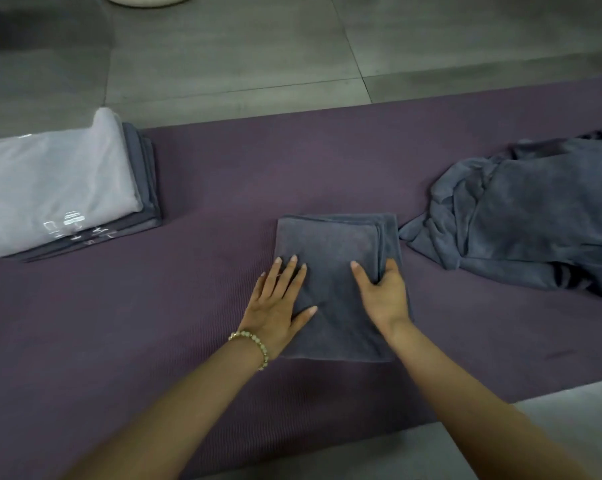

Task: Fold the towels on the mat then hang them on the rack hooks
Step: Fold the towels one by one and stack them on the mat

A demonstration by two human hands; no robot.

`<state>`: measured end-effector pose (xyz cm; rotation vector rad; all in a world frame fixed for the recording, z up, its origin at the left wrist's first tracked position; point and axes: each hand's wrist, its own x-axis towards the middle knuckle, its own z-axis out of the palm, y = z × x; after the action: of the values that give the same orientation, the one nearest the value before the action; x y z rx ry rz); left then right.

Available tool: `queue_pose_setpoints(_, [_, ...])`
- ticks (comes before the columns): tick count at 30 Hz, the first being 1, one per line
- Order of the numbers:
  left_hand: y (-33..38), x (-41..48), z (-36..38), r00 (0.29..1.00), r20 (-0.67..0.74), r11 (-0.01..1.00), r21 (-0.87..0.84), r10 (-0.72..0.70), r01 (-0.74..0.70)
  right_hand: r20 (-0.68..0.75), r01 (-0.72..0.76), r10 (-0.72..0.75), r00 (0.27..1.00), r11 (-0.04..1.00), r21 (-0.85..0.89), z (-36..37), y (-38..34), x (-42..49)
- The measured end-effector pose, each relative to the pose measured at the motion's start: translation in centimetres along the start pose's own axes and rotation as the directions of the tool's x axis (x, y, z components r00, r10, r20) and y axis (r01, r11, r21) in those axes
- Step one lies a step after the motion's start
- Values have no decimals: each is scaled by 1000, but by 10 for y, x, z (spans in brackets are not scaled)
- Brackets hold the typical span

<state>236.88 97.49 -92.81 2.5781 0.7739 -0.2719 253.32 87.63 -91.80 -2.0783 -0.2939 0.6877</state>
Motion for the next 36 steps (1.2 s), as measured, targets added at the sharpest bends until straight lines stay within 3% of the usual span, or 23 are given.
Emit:
queue_pose_setpoints(3, [3, 2, 10, 997, -68, 1000, 3, -23, 24, -105, 161, -195, 975, 950, -266, 3, 5, -7])
queue_pose_setpoints(7, [14, 7, 11, 996, -81, 999, -24, -38, 36, -128, 287, -332, 935, 916, -280, -15, -1, 14])
queue_pose_setpoints(14, [25, 19, 22, 996, -85, 1000, -21, -17, 15, -138, 154, -179, 974, 972, -176, -31, 20, 29])
queue_pose_setpoints(17, [24, 19, 20, 988, -150, 976, -220, -37, 3, -143, 130, -147, 979, 984, -124, -30, 25, 29])
queue_pose_setpoints(19, [27, 23, 15, 938, -248, 878, -467, -243, 104, -157, 113, -125, 980, 990, -84, -29, 25, 27])
queue_pose_setpoints(22, [26, 41, 0, 821, -116, 619, -718, -559, 320, -149, 94, -102, 984, 994, -58, -31, 28, 23])
queue_pose_setpoints(25, [18, 64, -21, 800, 77, 367, -859, -595, 356, -139, 71, -74, 988, 997, -29, -34, 28, 22])
queue_pose_setpoints(28, [12, 79, -47, 826, 309, 214, -869, -471, 447, -104, 52, -50, 993, 999, 13, -36, 26, 19])
queue_pose_setpoints(31, [22, 85, -65, 822, 502, 207, -804, -268, 558, -75, 33, -29, 997, 997, 65, -39, 25, 16])
queue_pose_setpoints(34, [42, 86, -77, 853, 409, 339, -792, -325, 508, -86, -7, 16, 996, 994, 105, -44, 24, 11])
queue_pose_setpoints(36, [55, 79, -86, 880, 313, 320, -844, -356, 430, -165, -31, 60, 984, 984, 175, -48, 23, 3])
